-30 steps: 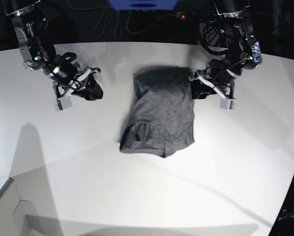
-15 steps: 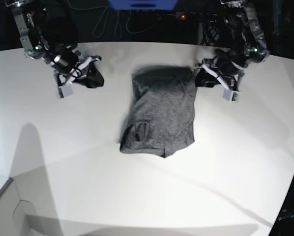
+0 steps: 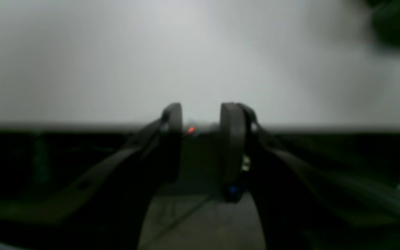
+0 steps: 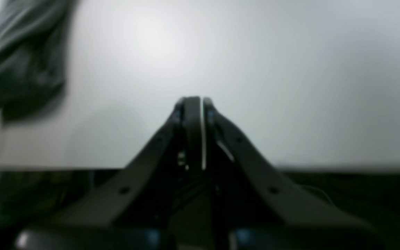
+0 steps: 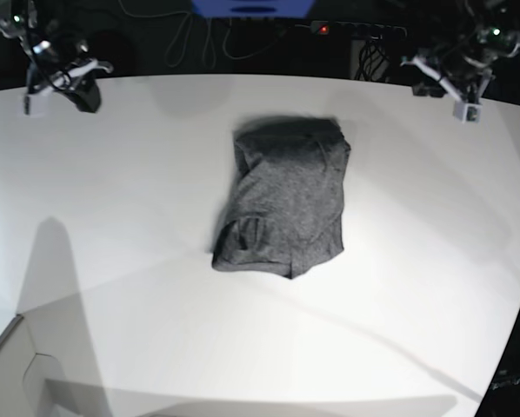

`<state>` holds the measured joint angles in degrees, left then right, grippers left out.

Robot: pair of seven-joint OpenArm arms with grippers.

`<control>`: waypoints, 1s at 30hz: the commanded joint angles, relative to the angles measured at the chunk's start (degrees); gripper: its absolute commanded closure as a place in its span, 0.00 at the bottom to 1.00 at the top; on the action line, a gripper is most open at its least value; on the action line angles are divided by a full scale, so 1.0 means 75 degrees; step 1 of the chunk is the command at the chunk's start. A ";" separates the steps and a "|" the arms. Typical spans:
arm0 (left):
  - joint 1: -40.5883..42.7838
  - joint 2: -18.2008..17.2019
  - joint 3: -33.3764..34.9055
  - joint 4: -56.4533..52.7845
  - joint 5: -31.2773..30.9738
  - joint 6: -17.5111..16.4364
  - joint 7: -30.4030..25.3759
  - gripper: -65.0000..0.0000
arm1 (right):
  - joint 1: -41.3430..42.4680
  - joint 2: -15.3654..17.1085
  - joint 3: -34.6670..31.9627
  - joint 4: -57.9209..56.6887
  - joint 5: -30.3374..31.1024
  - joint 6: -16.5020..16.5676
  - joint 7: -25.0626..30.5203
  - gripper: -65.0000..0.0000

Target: Layout the t-shirt on the table in an organized manner, then fold the t-shirt properly

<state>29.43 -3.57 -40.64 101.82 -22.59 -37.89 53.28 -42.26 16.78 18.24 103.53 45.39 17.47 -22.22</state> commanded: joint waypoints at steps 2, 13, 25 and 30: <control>0.0208 0.0013 -0.0553 0.0121 -0.0065 -0.0281 -0.0065 0.72 | -0.0478 -0.0086 0.0364 0.0245 0.0108 0.0091 0.0120 1.00; 0.0853 -0.0069 -0.1995 -0.1391 0.0205 -0.0281 -0.0147 0.99 | -0.1556 -0.0344 0.0563 -0.0224 0.0085 0.0091 0.0132 1.00; -0.0425 -0.0104 -0.0811 -0.6772 0.3393 -0.0281 -0.4542 1.00 | 0.1022 -0.0578 -0.0785 -0.5217 -0.2037 0.0407 0.0284 1.00; -0.2090 -0.0666 -0.0741 -1.0780 0.4436 -0.0182 -0.6301 1.00 | 0.2347 -0.1094 -0.0891 -0.7866 -0.3748 0.1251 0.1995 1.00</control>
<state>13.72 -8.03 -46.22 20.56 11.40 -38.87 6.52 -23.94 8.01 11.40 44.23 16.99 26.44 -6.87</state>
